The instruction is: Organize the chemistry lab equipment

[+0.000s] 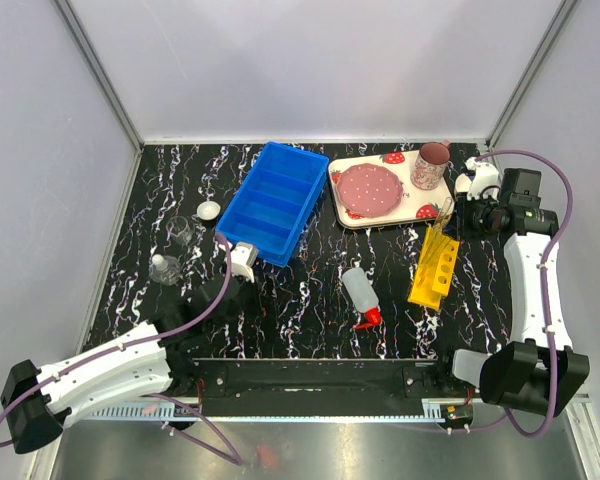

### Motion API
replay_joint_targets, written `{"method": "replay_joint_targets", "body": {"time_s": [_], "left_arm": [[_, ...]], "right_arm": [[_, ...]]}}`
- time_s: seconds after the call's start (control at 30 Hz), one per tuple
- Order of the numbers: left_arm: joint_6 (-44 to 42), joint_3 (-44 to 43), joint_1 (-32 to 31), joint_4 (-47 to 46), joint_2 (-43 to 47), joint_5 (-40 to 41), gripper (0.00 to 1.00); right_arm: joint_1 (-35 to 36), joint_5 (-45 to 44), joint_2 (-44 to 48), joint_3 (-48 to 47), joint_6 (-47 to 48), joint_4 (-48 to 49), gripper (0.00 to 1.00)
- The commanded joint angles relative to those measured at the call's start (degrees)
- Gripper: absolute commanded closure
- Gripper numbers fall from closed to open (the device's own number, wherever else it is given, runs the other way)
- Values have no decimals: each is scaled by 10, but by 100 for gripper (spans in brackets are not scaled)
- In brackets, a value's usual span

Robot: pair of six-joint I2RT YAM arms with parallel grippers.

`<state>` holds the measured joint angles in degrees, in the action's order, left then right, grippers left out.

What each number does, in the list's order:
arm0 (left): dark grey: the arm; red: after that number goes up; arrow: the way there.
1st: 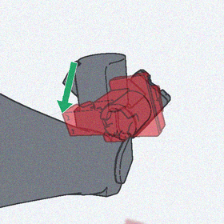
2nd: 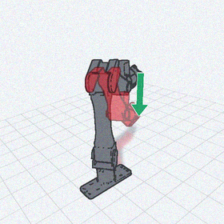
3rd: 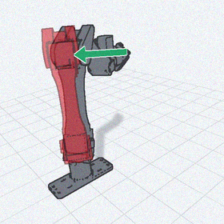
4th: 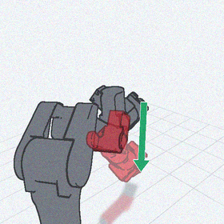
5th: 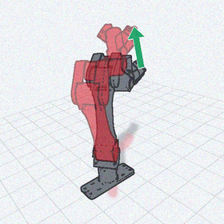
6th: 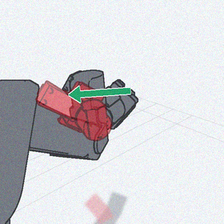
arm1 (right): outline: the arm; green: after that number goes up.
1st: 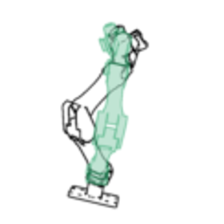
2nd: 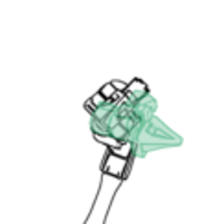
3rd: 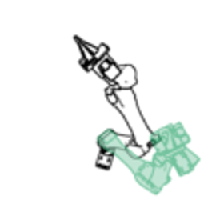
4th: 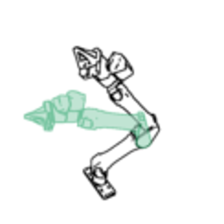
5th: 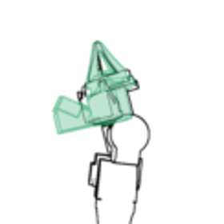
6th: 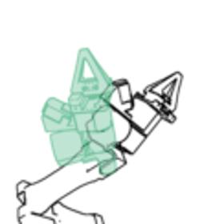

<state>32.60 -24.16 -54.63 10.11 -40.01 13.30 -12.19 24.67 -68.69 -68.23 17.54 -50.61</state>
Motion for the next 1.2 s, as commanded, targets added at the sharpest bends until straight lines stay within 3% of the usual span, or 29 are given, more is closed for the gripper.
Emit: {"method": "replay_joint_targets", "body": {"time_s": [0.0, 0.67, 1.17], "left_arm": [[-4, -6, 4, -34, -2, -11, 1], [-5, -13, 5, -38, -13, -24, 1], [-53, -118, 6, -3, -132, -28, 1]], "right_arm": [[-2, 9, 8, -14, -1, 17, 80], [33, -13, -7, 44, 7, 48, 79], [46, 4, 12, 111, 28, 66, 70]]}}
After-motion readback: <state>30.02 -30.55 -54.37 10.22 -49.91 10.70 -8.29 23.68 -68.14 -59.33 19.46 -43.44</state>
